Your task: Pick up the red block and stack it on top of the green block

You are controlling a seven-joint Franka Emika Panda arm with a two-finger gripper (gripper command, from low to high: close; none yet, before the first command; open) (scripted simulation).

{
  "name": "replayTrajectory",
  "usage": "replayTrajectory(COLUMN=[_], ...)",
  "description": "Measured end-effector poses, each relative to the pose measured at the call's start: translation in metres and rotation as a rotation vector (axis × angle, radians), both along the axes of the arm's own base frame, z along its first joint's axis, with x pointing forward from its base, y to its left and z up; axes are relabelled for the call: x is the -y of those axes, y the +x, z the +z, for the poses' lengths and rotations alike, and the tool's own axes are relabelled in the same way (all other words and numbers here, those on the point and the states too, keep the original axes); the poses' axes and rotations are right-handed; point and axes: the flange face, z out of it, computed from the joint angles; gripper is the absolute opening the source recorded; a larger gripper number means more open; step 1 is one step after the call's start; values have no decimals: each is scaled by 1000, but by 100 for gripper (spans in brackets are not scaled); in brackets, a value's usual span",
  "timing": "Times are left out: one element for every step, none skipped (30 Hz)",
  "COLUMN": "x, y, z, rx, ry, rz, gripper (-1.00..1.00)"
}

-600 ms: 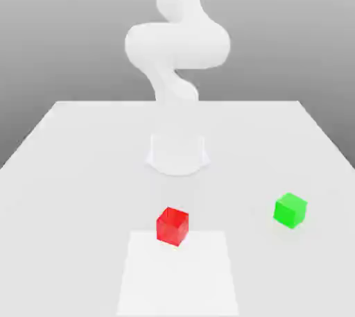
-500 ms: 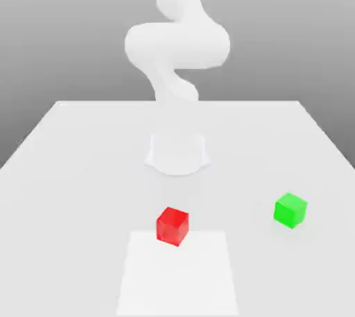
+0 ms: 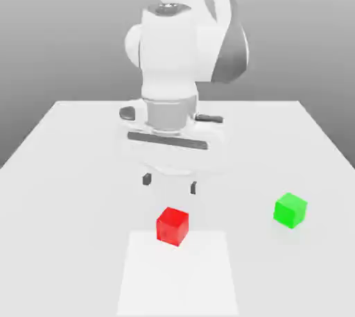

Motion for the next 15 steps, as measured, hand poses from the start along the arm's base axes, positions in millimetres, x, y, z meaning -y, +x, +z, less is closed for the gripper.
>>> replayTrajectory(x=[0, 0, 0, 0, 0, 0, 0, 0, -1, -1, -1, -1, -1, -1, -1], y=[-4, -5, -6, -6, -6, -7, -7, -8, -9, -11, -11, -11, -11, -11, -10], z=[-11, -20, -26, -33, -39, -45, -51, -57, -63, -69, -69, -69, -69, -69, -69], rx=[-13, -19, -21, -23, -23, -24, -24, -25, -25, -26, -26, -26, -26, -26, -25], ry=[1, 2, 3, 3, 3, 3, 2, 1, 0, -1, -1, -1, -1, -1, -1], rz=[-6, -9, -10, -11, -11, -12, -12, -12, -13, -14, -14, -13, -13, -14, -14], gripper=[0, 0, 0, 0, 0, 0, 0, 0, 0, -100, -100, -100, -100, -100, -100])
